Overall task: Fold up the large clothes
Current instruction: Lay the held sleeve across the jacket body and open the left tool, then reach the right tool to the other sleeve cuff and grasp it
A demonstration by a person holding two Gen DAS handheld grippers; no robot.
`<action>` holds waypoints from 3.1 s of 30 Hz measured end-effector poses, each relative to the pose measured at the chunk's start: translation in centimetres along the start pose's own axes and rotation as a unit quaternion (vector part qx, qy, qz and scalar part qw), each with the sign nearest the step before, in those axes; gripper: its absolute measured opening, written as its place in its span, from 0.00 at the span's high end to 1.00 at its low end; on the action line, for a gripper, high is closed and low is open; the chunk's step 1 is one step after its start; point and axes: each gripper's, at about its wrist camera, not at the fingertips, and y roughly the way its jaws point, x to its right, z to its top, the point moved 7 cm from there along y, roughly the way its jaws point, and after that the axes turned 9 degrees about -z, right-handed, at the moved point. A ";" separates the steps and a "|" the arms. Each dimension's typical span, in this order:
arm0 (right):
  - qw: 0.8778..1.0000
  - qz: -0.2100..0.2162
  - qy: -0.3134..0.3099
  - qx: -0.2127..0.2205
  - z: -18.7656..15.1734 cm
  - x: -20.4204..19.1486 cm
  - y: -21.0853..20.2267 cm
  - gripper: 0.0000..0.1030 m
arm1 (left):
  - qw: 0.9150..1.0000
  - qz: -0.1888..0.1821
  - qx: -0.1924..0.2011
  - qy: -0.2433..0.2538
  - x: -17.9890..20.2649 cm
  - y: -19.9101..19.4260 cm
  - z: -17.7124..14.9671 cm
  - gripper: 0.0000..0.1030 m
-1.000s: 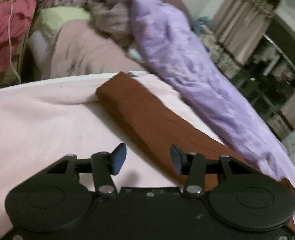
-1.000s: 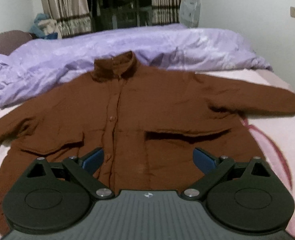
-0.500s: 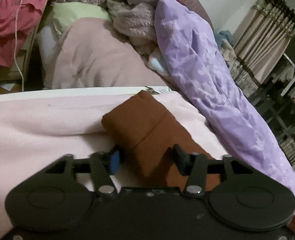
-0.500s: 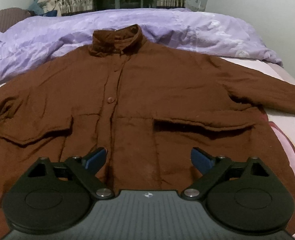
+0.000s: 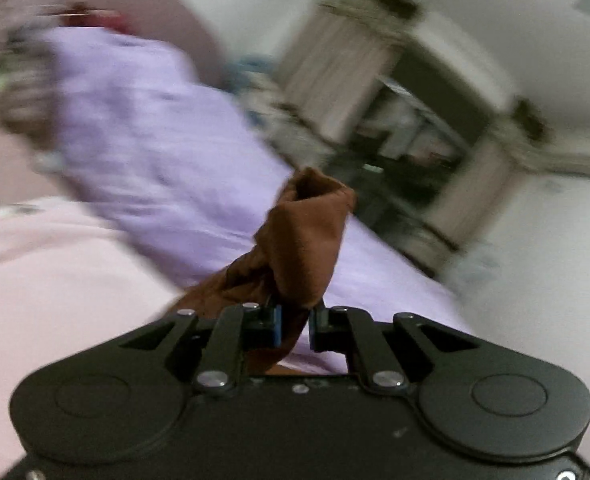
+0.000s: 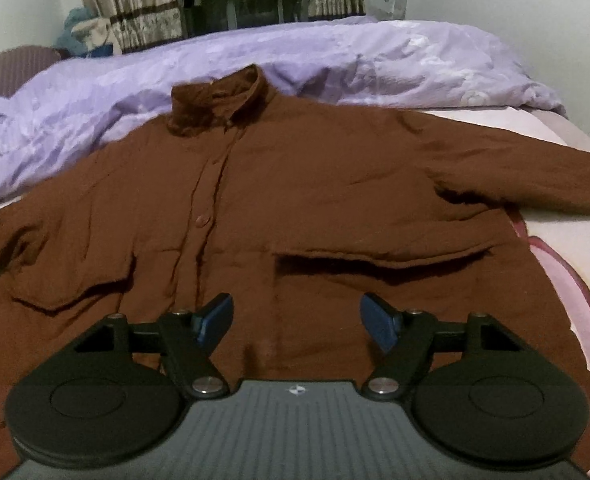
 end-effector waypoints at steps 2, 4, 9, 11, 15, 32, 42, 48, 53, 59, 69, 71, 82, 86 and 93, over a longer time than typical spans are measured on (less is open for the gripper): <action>1.000 0.004 0.009 0.001 0.2 0.8 -0.3 0.17 | 0.998 -0.053 -0.021 0.017 5.8 2.0 -2.0 0.92; 1.000 0.007 0.016 0.003 0.4 1.5 -0.5 0.17 | 0.994 -0.096 -0.043 0.032 10.6 3.8 -4.5 0.92; 0.999 0.017 0.028 0.011 0.8 3.0 -0.9 0.17 | 0.979 -0.148 -0.126 0.054 18.3 8.9 -14.1 0.90; 0.999 0.027 0.025 0.012 1.1 3.2 -0.6 0.17 | 0.973 -0.131 -0.173 0.081 19.4 10.7 -18.5 0.69; 0.995 0.095 0.023 0.004 2.5 2.5 0.7 0.17 | 0.970 -0.123 -0.185 0.095 17.9 10.3 -20.3 0.42; 0.961 0.209 0.155 -0.097 5.6 -1.6 11.7 0.91 | 0.978 0.047 -0.178 0.096 0.6 8.0 -15.4 0.41; 0.983 0.145 0.094 -0.055 7.8 -0.9 13.1 0.92 | 0.971 0.046 -0.211 0.101 0.3 8.9 -18.5 0.36; 0.977 0.156 0.130 -0.058 6.8 0.4 13.6 0.67 | 0.967 0.041 -0.215 0.128 1.3 8.4 -18.1 0.36; 0.983 0.151 0.104 0.017 8.7 0.4 9.0 0.67 | 0.969 0.027 -0.203 0.136 3.7 7.8 -16.7 0.31; 0.987 0.155 0.033 0.032 8.8 -3.1 8.4 0.67 | 0.961 0.029 -0.227 0.155 4.5 9.2 -19.2 0.30; 0.990 0.139 0.025 0.003 6.4 -2.7 10.5 0.65 | 0.951 0.053 -0.251 0.173 3.5 10.8 -21.9 0.28; 0.987 0.154 0.046 0.014 7.0 -0.1 9.1 0.56 | 0.951 0.049 -0.248 0.178 4.1 10.5 -21.4 0.27; 0.971 -0.017 0.232 0.046 6.7 28.4 8.4 0.49 | 0.954 0.040 -0.235 0.184 5.5 9.4 -21.0 0.23; 0.947 -0.042 0.314 0.045 5.8 36.5 10.0 0.48 | 0.952 0.053 -0.234 0.188 5.8 9.7 -21.3 0.23; 0.908 -0.044 0.415 0.037 4.6 43.3 13.8 0.48 | 0.950 0.069 -0.233 0.198 6.0 10.6 -21.3 0.23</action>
